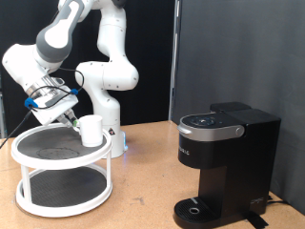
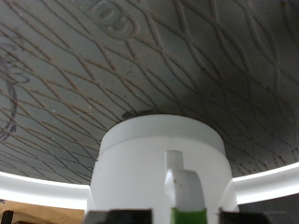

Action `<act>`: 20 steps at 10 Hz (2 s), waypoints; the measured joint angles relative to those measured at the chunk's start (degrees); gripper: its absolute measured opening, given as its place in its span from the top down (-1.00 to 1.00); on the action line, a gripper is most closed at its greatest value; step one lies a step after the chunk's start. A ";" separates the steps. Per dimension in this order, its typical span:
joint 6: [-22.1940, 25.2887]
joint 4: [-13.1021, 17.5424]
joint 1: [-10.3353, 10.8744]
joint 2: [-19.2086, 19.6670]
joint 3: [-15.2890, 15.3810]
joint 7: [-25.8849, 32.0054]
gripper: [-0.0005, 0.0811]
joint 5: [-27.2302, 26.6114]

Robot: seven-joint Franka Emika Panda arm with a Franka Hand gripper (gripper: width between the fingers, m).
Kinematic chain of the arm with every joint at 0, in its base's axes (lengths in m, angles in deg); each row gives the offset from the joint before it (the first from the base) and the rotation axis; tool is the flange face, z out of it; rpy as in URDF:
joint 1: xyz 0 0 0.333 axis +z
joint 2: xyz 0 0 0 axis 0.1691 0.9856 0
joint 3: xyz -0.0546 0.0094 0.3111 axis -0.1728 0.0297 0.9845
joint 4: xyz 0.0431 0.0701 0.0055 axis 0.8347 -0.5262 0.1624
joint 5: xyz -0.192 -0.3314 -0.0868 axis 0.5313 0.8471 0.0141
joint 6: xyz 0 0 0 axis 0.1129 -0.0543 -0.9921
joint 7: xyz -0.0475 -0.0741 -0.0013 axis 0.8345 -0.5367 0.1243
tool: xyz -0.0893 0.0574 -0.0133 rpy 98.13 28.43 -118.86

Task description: Make a cup of coffee with the keurig machine

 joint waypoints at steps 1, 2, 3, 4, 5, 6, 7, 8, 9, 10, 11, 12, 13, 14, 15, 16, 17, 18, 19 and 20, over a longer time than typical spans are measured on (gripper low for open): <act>0.00 -0.03 0.00 0.00 -0.01 0.07 0.89 -0.02; 0.00 -0.05 0.00 0.00 -0.01 0.09 0.89 -0.04; -0.01 -0.06 0.00 0.00 -0.01 0.09 0.97 -0.09; -0.02 -0.07 0.00 0.00 -0.03 0.09 0.98 -0.15; 0.00 -0.07 0.00 0.08 -0.10 0.10 0.98 -0.16; 0.00 -0.06 0.00 0.33 -0.25 0.13 0.98 -0.17; -0.10 0.03 0.00 0.85 -0.43 0.29 0.98 -0.18; -0.42 0.18 0.00 1.66 -0.58 0.84 0.98 -0.18; -0.53 0.29 0.00 2.64 -0.66 1.43 0.98 -0.17; -0.50 0.43 0.00 3.80 -0.68 2.11 0.98 -0.17; -0.13 0.75 0.00 4.88 -0.76 2.67 0.99 -0.32; 0.63 1.27 0.00 5.77 -0.93 3.09 0.99 -0.80; 1.25 1.71 0.00 6.46 -1.21 3.47 0.99 -1.17; 1.68 2.02 0.00 7.01 -1.47 3.70 0.99 -1.28; 2.12 2.32 0.00 7.46 -1.59 3.83 0.99 -1.33; 2.86 2.61 0.00 7.62 -1.76 3.88 0.99 -1.40; 3.72 2.89 0.00 7.62 -2.06 3.89 0.99 -1.50; 4.89 3.37 0.00 7.62 -2.35 3.89 0.99 -1.67; 5.93 3.90 0.00 7.62 -2.50 3.83 0.99 -1.71; 7.19 4.53 0.00 7.62 -2.54 3.57 0.99 -1.71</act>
